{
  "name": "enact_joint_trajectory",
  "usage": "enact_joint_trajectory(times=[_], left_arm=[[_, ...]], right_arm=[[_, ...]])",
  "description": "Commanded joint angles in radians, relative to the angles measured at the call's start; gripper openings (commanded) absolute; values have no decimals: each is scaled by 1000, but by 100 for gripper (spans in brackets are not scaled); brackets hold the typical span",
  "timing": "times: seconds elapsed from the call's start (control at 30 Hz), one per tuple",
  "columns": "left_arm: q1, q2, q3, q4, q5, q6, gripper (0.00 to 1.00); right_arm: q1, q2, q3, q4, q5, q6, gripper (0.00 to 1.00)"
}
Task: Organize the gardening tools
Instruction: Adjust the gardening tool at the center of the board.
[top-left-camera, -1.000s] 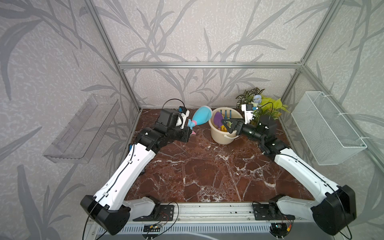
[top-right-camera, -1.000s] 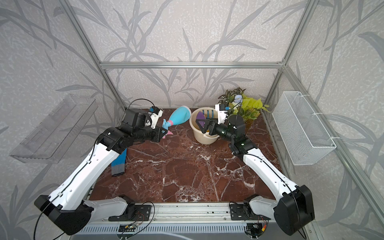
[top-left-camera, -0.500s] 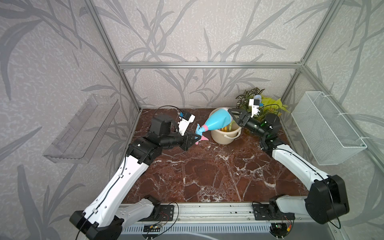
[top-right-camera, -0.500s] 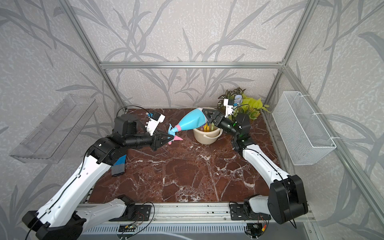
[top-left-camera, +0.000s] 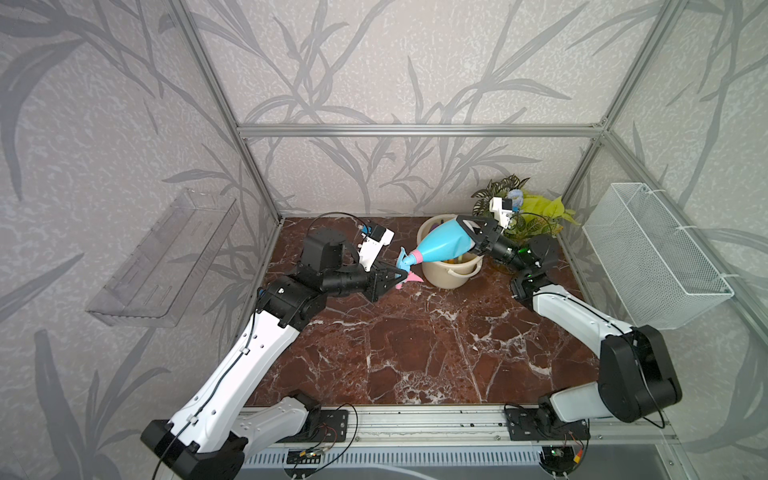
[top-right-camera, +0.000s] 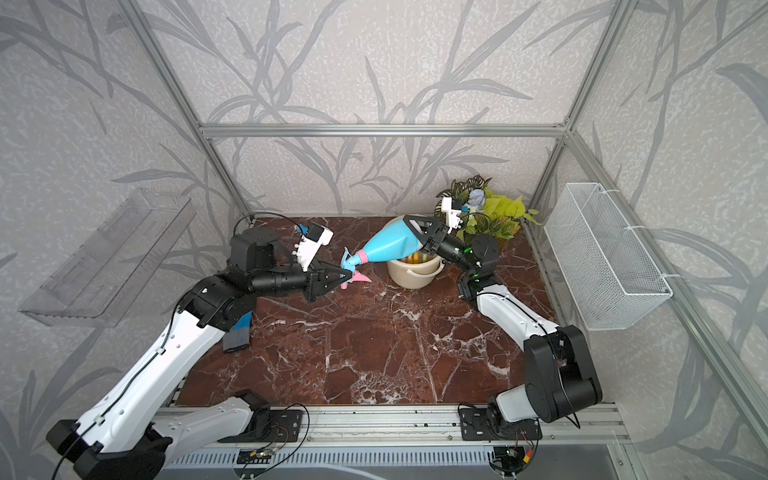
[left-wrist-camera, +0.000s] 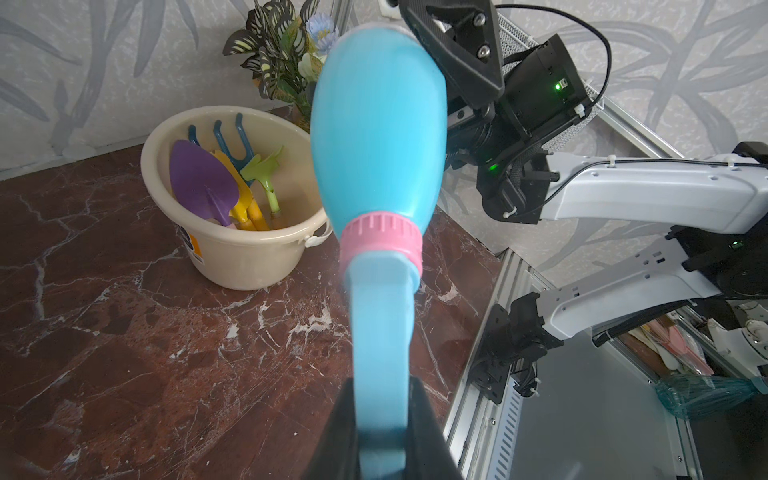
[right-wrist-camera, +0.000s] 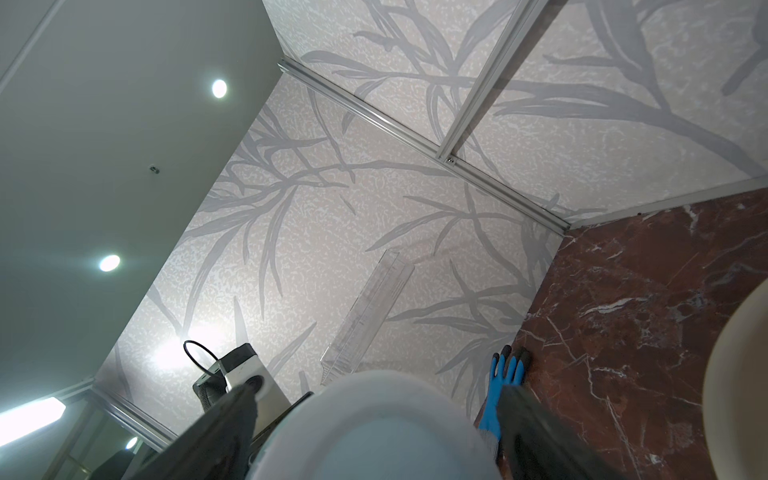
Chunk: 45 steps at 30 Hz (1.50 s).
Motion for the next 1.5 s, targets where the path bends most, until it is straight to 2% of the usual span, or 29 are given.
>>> enact_joint_trajectory(times=[0.0,0.17,0.83,1.0,1.2,1.47], left_arm=[[3,-35,0,120,7,-19,1],[6,-33,-7,164,13,-45,3],[31,-44,26,179,14,-58,0],[31,-40,37,147,-6,-43,0],[35,-24,100,16,-87,11,0],[41,47,227,-230,-326,67,0]], right_arm=[[3,-16,-41,63,-23,22,88],[7,-6,-82,103,-6,43,84],[51,-8,-217,150,-7,3,86],[57,-45,-221,62,-5,-60,90],[19,-136,-203,-128,35,-174,96],[-43,-294,-150,-499,101,-386,98]])
